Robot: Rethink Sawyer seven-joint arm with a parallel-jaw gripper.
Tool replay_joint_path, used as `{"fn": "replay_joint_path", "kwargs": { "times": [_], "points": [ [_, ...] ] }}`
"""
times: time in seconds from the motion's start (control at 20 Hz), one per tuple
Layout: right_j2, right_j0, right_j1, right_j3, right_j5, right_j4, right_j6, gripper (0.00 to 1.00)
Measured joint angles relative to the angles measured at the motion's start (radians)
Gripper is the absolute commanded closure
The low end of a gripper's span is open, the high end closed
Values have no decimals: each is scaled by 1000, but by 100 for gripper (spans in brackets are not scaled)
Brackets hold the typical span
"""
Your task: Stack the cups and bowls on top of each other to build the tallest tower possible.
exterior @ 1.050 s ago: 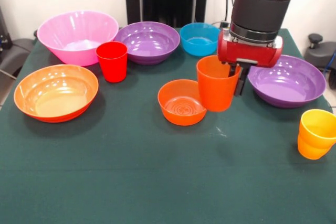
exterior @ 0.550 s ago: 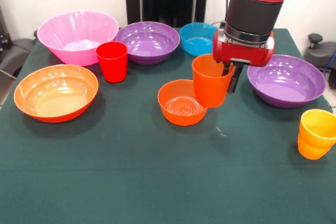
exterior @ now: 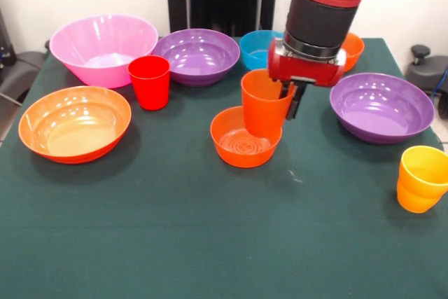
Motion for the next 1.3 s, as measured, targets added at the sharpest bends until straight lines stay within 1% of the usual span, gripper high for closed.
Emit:
{"fn": "replay_joint_path", "kwargs": {
  "times": [0.45,1.05,1.3],
  "points": [
    [0,-21,12,6,-13,-41,0,100],
    [1,-21,45,13,-41,-46,0,100],
    [2,-22,45,15,-48,-58,0,100]
  ]
}}
